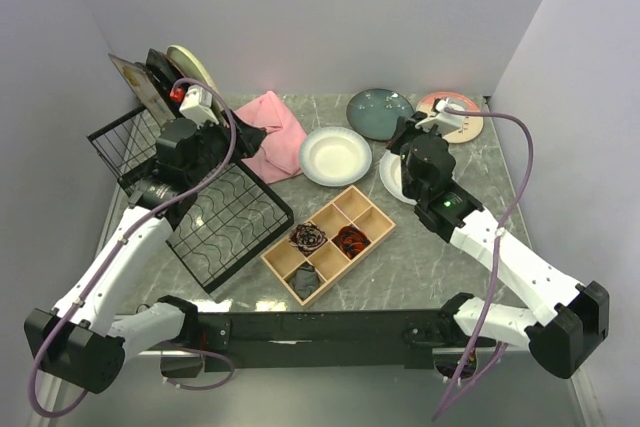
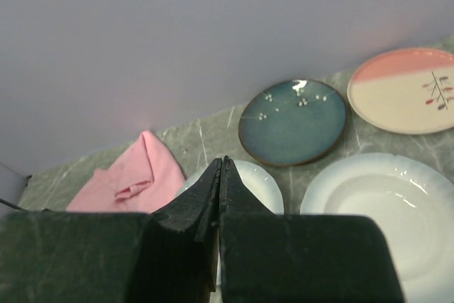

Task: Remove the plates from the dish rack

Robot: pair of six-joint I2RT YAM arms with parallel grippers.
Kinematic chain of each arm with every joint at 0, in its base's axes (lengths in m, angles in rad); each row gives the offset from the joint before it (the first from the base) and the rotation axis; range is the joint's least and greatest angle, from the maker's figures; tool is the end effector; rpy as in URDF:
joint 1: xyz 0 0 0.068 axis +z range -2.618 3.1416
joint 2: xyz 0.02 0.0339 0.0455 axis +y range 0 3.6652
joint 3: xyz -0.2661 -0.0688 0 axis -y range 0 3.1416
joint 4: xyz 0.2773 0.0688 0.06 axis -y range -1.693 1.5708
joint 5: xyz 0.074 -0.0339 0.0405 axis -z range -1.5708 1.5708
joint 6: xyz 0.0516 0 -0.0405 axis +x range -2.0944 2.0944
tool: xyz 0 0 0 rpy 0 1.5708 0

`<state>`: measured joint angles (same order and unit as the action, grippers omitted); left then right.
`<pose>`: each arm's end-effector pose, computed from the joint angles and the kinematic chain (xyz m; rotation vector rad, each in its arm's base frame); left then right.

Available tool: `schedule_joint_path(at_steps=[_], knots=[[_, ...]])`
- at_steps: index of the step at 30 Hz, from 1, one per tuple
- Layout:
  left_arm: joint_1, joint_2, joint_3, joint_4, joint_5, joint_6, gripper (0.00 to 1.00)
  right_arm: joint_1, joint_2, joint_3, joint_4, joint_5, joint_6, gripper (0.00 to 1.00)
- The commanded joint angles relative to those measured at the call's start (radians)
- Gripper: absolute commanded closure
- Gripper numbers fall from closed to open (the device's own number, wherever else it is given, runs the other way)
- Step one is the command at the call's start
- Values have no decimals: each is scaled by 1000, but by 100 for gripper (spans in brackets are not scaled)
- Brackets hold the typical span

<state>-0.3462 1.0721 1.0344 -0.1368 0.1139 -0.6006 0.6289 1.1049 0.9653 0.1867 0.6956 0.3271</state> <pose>0.2759 -0.1058 0.3749 -0.1437 1.8057 -0.7840 0.2595 0.1479 0.3774 0.3243 1.5046 0.2306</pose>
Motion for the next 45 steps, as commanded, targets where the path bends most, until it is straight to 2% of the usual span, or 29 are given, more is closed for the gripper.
schedule_joint_path(at_steps=[1, 10, 16, 19, 20, 22, 23, 25, 26, 29, 31, 32, 33, 37, 41, 42, 45], knots=[[-11, -38, 14, 25, 0, 41, 37, -52, -50, 15, -99, -74, 93, 100], [-28, -44, -39, 88, 29, 12, 37, -139, -68, -14, -144, -226, 148, 100], [-83, -9, -74, 121, 18, 13, 37, -261, -66, -43, -168, -361, 210, 98], [-126, 25, -89, 131, 12, 13, 36, -336, -66, -71, -170, -432, 243, 85], [-158, 47, -91, 164, 15, 13, 36, -360, -65, -86, -176, -471, 266, 76], [-215, 77, -76, 157, 10, 35, 35, -434, -66, -112, -171, -517, 296, 67], [-233, 106, -68, 143, 0, 44, 34, -463, -62, -143, -152, -583, 325, 59], [-287, 130, -54, 140, -19, 68, 32, -560, -54, -174, -129, -665, 354, 51], [-303, 149, -53, 140, -22, 77, 31, -589, -37, -190, -115, -692, 375, 42], [-355, 170, -63, 144, -36, 91, 27, -698, 6, -197, -122, -798, 392, 23], [-384, 173, -77, 157, -39, 101, 17, -748, 18, -203, -127, -820, 392, 12], [-396, 170, -80, 160, -45, 104, 12, -764, 22, -215, -130, -823, 388, 2], [-407, 166, -92, 169, -51, 114, 1, -776, 24, -221, -131, -824, 386, 0], [-477, 132, -112, 178, -72, 122, 1, -848, 42, -234, -158, -818, 359, 0], [-565, 86, -134, 169, -111, 136, 0, -949, 70, -235, -176, -889, 293, 0], [-585, 74, -151, 169, -184, 143, 1, -963, 78, -243, -164, -909, 287, 0], [-643, 48, -183, 178, -264, 179, 0, -1005, 130, -258, -132, -984, 273, 1]])
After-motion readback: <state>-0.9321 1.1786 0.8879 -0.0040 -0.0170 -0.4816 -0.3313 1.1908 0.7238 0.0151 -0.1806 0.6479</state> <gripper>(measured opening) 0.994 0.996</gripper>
